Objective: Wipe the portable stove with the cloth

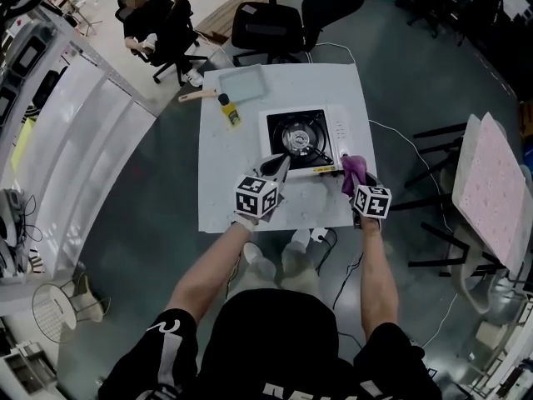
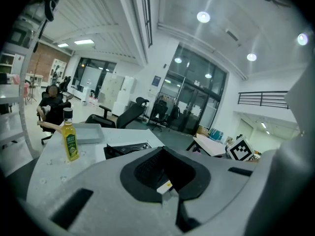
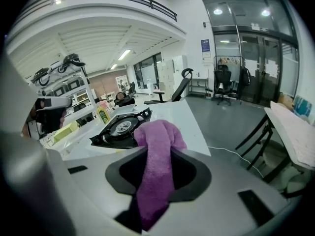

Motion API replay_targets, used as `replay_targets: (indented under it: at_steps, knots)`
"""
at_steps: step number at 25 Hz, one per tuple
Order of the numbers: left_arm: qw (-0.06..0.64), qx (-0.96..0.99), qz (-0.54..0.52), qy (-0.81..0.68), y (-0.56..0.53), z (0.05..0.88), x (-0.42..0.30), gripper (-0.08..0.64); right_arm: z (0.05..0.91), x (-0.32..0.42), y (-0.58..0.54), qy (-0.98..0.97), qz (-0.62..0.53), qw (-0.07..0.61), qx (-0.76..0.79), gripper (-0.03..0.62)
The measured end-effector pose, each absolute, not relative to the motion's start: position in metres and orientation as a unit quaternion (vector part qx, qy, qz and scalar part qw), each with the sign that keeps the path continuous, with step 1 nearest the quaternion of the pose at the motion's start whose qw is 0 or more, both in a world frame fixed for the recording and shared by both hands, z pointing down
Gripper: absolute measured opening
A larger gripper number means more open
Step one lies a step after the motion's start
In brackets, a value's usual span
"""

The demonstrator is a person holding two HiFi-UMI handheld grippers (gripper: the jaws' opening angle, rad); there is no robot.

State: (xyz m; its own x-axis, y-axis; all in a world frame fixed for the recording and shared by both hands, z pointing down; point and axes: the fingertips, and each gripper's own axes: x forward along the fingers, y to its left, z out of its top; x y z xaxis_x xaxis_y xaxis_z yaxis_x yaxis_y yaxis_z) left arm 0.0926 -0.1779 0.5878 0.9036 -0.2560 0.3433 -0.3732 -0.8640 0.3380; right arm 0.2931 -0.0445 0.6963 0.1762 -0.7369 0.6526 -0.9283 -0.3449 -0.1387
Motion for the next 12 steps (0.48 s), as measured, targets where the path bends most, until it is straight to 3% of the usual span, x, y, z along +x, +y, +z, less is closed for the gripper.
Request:
replay_targets:
  at_steps: [12]
  knots:
    - [0.208, 0.950, 0.149, -0.177, -0.168, 0.603, 0.049, 0.006, 0.731, 0.270, -0.022, -0.525, 0.350, 0.164, 0.758, 0.110]
